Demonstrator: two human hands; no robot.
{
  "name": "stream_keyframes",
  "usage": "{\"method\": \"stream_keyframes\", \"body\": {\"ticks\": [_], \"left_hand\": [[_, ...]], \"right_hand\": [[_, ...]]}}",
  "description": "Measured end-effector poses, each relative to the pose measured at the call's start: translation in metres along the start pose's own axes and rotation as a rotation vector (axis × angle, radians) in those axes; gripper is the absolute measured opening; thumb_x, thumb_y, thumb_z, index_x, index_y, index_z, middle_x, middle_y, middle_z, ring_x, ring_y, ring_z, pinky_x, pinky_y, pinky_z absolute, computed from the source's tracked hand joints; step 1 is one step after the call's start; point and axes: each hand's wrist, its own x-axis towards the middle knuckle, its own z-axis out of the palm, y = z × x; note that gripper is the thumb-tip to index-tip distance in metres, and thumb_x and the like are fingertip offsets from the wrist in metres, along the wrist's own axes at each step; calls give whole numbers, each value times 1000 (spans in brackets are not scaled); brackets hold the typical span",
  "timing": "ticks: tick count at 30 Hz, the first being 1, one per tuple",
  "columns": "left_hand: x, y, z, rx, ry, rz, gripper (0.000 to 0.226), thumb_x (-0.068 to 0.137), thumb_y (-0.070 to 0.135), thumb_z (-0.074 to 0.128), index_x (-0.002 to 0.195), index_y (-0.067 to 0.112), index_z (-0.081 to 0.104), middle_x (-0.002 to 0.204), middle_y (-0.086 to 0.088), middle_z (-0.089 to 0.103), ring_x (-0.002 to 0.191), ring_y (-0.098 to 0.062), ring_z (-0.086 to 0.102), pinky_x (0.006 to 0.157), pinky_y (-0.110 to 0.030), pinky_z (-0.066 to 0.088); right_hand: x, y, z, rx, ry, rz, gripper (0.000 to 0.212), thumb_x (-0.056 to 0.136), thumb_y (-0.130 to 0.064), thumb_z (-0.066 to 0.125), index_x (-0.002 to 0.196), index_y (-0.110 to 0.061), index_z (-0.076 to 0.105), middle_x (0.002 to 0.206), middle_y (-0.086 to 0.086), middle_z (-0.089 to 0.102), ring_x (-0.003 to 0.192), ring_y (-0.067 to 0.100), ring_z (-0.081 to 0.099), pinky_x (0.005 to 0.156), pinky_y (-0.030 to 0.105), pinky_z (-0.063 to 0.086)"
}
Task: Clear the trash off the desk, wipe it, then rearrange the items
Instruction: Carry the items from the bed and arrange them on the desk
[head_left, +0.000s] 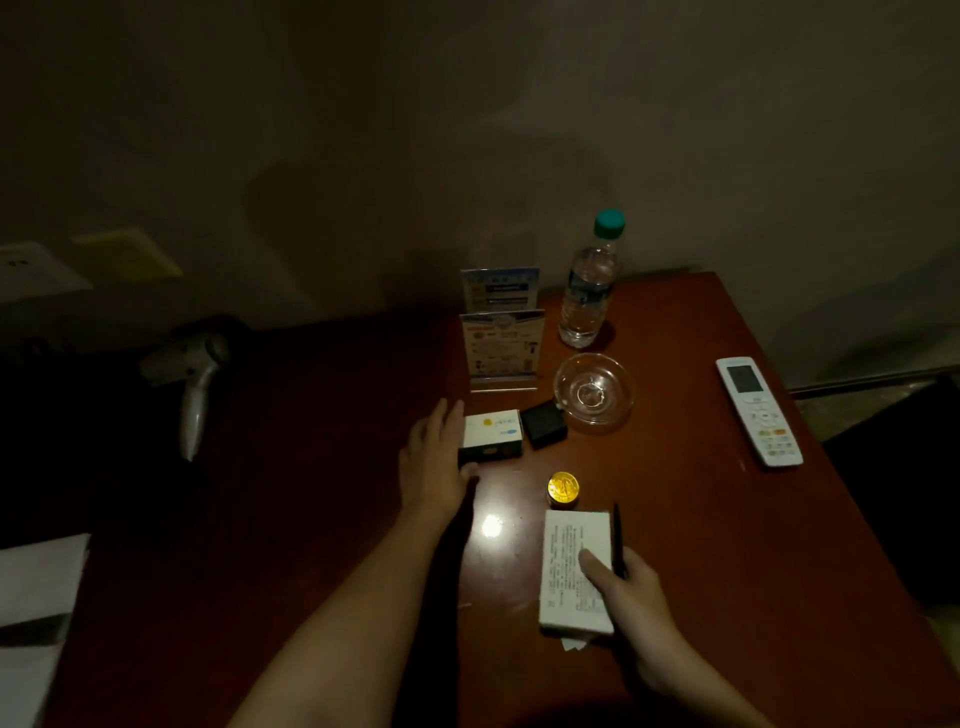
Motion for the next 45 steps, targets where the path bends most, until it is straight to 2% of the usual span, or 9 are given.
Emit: {"method": "stream_keyframes", "body": {"ticks": [4, 9, 13, 20, 25, 29, 33, 39, 45], "left_hand": [[14, -8, -1, 120, 55, 45, 49, 91, 31, 59, 135, 27, 38, 136, 0, 41, 128, -23, 38, 101, -38, 35], [12, -64, -8, -7, 146, -278, 50, 91, 37, 58, 133, 17, 40, 129, -11, 44, 118, -29, 46, 95, -42, 40], [14, -93, -11, -110, 193, -320, 54, 90, 37, 60, 135, 14, 40, 129, -12, 43, 118, -29, 46, 93, -42, 44], [14, -94, -7, -153, 178, -342, 54, 90, 37, 61, 134, 15, 40, 129, -12, 40, 118, -30, 43, 87, -40, 49], [13, -93, -9, -176, 158, -338, 54, 91, 37, 59, 136, 16, 38, 133, -11, 37, 120, -29, 41, 88, -37, 48], [13, -89, -15, -247, 147, -387, 55, 91, 35, 60, 137, 16, 37, 135, -10, 35, 124, -28, 39, 91, -37, 47], [15, -74, -23, -282, 203, -330, 54, 91, 32, 61, 137, 16, 37, 137, -10, 33, 127, -29, 37, 96, -38, 47], [36, -29, -27, -159, 64, 5, 49, 90, 31, 61, 135, 25, 42, 134, -2, 38, 121, -22, 40, 98, -33, 40], [46, -7, -15, -239, 93, 76, 53, 88, 22, 64, 138, 21, 45, 138, -2, 43, 125, -22, 41, 102, -34, 37]], "right_hand": [[6, 2, 23, -9, -19, 33, 12, 94, -10, 54, 105, -13, 57, 106, 9, 65, 98, 29, 65, 85, 48, 53], [27, -3, 71, -39, -4, 110, 15, 95, -14, 54, 107, -4, 51, 69, 2, 52, 53, 13, 44, 45, 23, 32], [56, -13, 116, 61, -2, 187, 21, 98, -24, 50, 99, -4, 53, 55, 3, 41, 41, 12, 32, 43, 22, 23], [91, -34, 163, 254, 192, 176, 24, 99, -33, 46, 111, -12, 47, 63, 7, 47, 45, 15, 35, 44, 22, 27], [97, -50, 172, 344, 65, 140, 23, 101, -20, 37, 114, -9, 53, 63, 6, 56, 45, 12, 41, 47, 28, 29], [82, -42, 161, 192, -16, 186, 41, 103, -32, 33, 105, 1, 57, 56, 6, 54, 47, 17, 42, 49, 26, 29], [54, -39, 136, 145, -1, 87, 29, 103, -28, 37, 89, -8, 55, 48, 3, 50, 45, 18, 40, 48, 28, 27], [34, -28, 101, 237, 56, 57, 16, 102, -20, 41, 100, -10, 53, 63, 10, 54, 43, 16, 42, 46, 25, 31], [15, -13, 66, 252, 93, 37, 13, 100, -12, 43, 105, -12, 55, 69, 14, 58, 47, 17, 47, 44, 25, 36]]}}
